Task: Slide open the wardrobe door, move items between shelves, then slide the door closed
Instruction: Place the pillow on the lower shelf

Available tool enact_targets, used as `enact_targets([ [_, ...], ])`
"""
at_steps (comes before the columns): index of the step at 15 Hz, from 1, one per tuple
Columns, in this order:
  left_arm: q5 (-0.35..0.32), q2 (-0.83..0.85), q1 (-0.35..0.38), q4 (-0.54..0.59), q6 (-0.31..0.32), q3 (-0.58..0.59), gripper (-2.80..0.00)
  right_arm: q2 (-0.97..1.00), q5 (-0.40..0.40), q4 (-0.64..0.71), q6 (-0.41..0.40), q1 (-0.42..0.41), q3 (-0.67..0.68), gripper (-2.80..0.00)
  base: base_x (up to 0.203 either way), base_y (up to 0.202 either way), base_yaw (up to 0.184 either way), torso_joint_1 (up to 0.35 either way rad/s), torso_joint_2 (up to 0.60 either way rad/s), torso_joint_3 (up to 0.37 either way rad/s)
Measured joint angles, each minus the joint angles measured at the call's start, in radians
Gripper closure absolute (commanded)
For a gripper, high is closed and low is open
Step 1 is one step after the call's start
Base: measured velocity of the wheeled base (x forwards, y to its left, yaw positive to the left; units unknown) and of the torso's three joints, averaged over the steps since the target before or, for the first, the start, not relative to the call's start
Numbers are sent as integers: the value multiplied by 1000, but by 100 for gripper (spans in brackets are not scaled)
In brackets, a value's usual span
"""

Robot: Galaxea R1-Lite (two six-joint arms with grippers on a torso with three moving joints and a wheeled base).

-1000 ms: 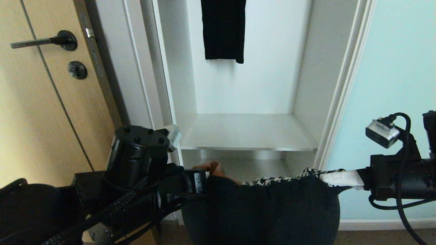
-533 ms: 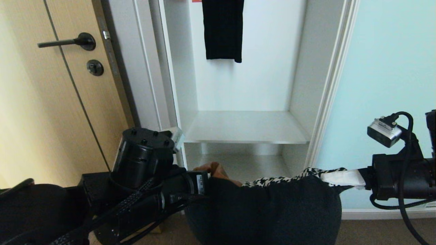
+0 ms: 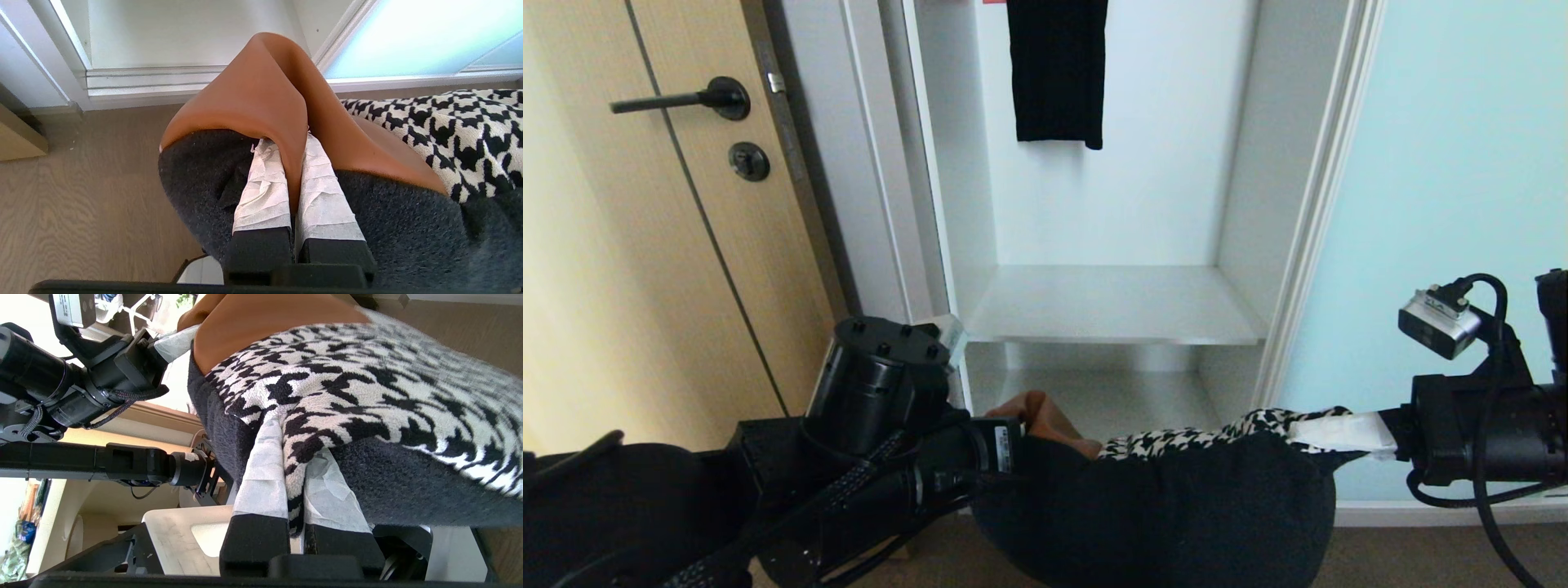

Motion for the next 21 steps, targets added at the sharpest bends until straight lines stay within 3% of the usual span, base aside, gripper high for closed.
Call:
enact_targets([
  [8, -8, -13, 51, 0, 10, -11, 0, 6, 0, -5, -7, 2, 13, 0, 0, 0, 0, 2, 0, -127],
  [15, -5, -5, 54, 1, 25, -7, 0, 28, -3, -190, -3, -1, 105, 0, 0, 0, 0, 4, 4, -195],
  [21, -11, 11, 51, 1, 25, 13, 0, 54, -3, -208, -8, -3, 126, 0, 0, 0, 0, 1, 2, -201],
])
